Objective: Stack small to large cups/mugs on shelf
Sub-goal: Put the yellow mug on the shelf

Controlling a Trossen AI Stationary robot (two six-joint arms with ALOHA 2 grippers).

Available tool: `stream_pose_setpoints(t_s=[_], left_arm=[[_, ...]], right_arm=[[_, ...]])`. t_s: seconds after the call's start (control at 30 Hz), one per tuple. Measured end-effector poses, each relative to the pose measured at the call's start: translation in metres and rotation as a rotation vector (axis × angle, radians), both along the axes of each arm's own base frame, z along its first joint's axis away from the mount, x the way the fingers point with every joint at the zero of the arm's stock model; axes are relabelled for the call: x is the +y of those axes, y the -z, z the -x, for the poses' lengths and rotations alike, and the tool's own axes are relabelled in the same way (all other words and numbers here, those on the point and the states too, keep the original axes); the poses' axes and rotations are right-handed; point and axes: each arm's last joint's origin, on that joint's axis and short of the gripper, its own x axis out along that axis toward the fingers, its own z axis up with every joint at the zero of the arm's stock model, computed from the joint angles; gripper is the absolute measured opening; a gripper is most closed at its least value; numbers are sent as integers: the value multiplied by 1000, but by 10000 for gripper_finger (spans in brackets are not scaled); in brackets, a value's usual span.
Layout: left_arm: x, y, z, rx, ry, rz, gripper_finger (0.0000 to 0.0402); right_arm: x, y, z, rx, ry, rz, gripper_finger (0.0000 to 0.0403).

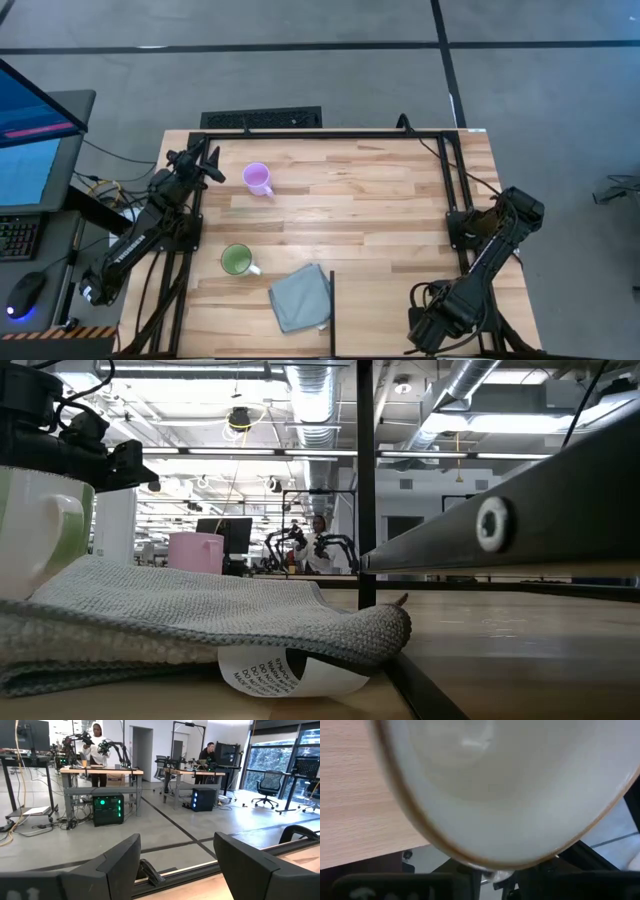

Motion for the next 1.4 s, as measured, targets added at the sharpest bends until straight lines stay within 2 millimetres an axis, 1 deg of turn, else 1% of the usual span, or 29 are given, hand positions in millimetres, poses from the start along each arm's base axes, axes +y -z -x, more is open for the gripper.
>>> stream_pose_setpoints(t_s=[0.17,0.33,0.53,0.8,0.97,1.17,1.4], left_arm=[[0,0,0,0,0,0,242],[0,0,0,0,0,0,242],[0,0,0,0,0,0,242],[0,0,0,0,0,0,242],[0,0,0,0,0,0,242],[0,0,0,1,4,0,242],[0,0,-1,3,19,1,242]], right_arm=[[1,0,0,-3,0,-8,148],[1,0,0,0,0,-10,163],[1,0,0,0,1,-10,169],[1,0,0,1,3,-14,167],[1,-1,0,1,4,-14,176],[1,-1,0,0,3,-15,203],[1,-1,0,-1,4,-15,253]])
